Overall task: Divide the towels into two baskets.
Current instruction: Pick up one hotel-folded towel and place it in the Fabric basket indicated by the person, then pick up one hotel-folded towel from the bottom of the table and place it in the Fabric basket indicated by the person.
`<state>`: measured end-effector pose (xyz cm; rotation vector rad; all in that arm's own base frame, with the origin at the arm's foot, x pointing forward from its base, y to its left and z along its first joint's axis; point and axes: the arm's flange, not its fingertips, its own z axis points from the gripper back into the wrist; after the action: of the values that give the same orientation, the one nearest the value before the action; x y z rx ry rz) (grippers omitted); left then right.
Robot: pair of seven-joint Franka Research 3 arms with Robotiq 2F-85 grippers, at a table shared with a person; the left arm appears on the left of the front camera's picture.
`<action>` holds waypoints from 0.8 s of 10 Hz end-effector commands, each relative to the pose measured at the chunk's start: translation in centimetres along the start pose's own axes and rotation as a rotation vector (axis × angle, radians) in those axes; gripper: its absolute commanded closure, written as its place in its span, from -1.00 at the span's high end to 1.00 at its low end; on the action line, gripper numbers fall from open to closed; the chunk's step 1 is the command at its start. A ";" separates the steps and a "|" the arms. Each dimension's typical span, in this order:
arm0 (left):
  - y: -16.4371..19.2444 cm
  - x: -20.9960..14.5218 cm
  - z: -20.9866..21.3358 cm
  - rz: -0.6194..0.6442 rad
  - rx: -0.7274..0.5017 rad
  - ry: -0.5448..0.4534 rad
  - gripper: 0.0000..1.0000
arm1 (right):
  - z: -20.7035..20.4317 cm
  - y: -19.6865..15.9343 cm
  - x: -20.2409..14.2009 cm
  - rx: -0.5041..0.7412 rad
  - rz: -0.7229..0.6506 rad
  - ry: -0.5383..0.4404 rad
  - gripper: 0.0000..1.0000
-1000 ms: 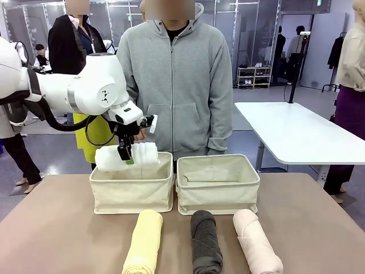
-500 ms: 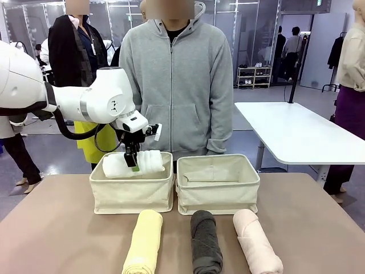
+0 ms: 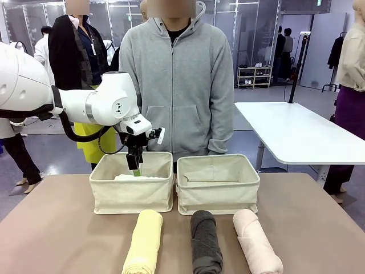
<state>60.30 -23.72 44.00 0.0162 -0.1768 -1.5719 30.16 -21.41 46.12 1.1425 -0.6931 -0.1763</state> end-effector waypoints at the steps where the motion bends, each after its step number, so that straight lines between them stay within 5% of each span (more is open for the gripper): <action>1: 0.0 -0.5 1.0 -0.007 -0.001 0.010 1.00 | 0.1 0.2 -0.1 0.013 0.009 -0.011 1.00; 8: 0.0 0.1 0.3 -0.001 0.004 -0.001 1.00 | 0.1 0.2 -0.1 0.013 0.009 -0.011 1.00</action>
<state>60.20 -24.05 44.21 0.0151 -0.1815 -1.5742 30.16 -21.41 46.13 1.1424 -0.6934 -0.1762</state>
